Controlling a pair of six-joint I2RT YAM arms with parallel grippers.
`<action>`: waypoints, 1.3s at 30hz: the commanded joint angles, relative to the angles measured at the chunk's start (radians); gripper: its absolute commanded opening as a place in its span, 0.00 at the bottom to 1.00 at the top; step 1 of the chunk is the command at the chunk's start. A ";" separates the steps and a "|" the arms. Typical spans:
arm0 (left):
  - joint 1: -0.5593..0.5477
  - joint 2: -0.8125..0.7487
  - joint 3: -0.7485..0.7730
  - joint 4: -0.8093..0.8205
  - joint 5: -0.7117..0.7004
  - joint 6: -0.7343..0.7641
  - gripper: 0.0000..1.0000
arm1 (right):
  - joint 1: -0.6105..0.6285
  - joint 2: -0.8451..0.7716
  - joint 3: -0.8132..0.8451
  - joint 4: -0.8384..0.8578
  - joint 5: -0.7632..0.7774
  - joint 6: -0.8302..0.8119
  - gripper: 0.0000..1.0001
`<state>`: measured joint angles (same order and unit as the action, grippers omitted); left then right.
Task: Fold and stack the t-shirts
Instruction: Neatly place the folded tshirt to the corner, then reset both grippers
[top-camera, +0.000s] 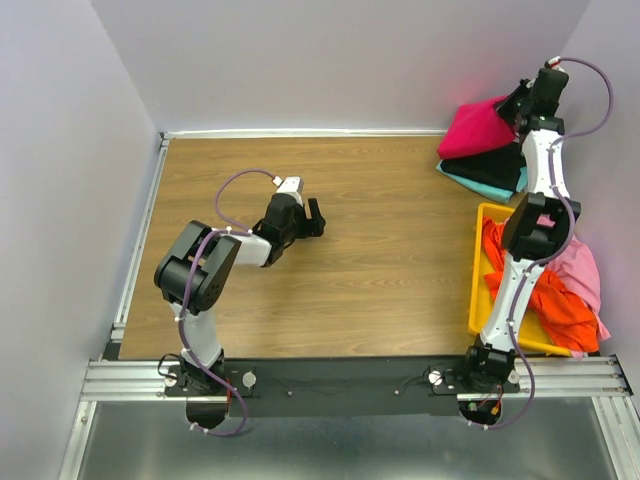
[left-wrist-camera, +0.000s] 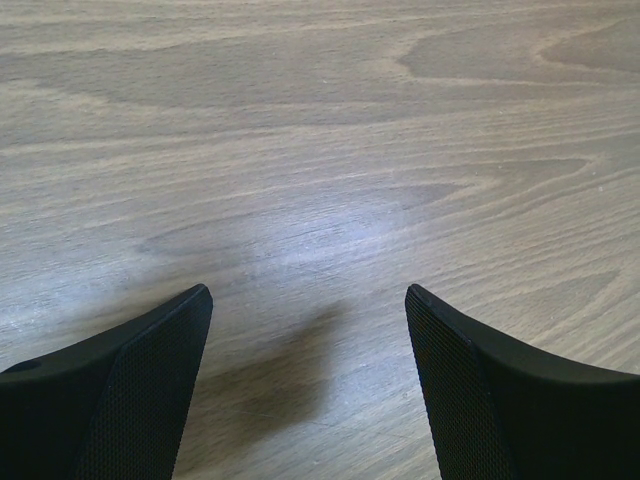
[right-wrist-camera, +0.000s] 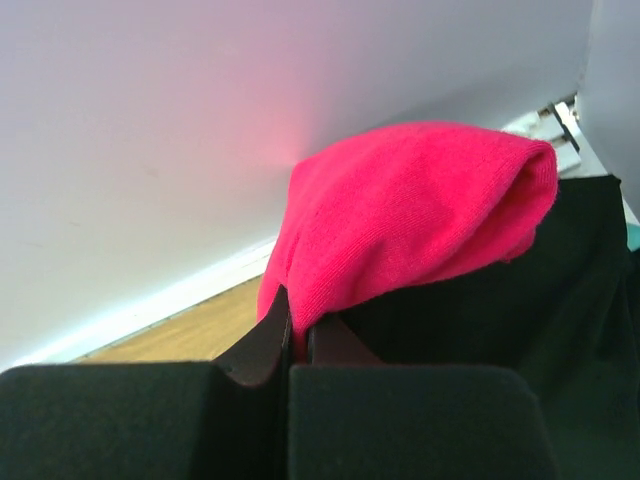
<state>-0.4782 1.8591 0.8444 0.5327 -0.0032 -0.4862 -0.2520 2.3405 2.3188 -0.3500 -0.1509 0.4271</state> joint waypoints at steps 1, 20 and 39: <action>0.001 0.014 -0.018 0.000 0.031 -0.008 0.86 | -0.009 -0.050 0.044 0.075 0.002 0.027 0.01; 0.000 -0.038 -0.059 0.006 0.032 0.008 0.86 | -0.021 -0.089 -0.179 0.078 0.316 -0.088 0.01; -0.014 -0.228 -0.145 0.023 0.023 0.031 0.86 | -0.006 -0.398 -0.587 0.132 0.496 -0.041 0.92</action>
<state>-0.4866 1.6913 0.7246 0.5354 0.0162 -0.4747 -0.2634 2.0274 1.8221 -0.2611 0.3462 0.3511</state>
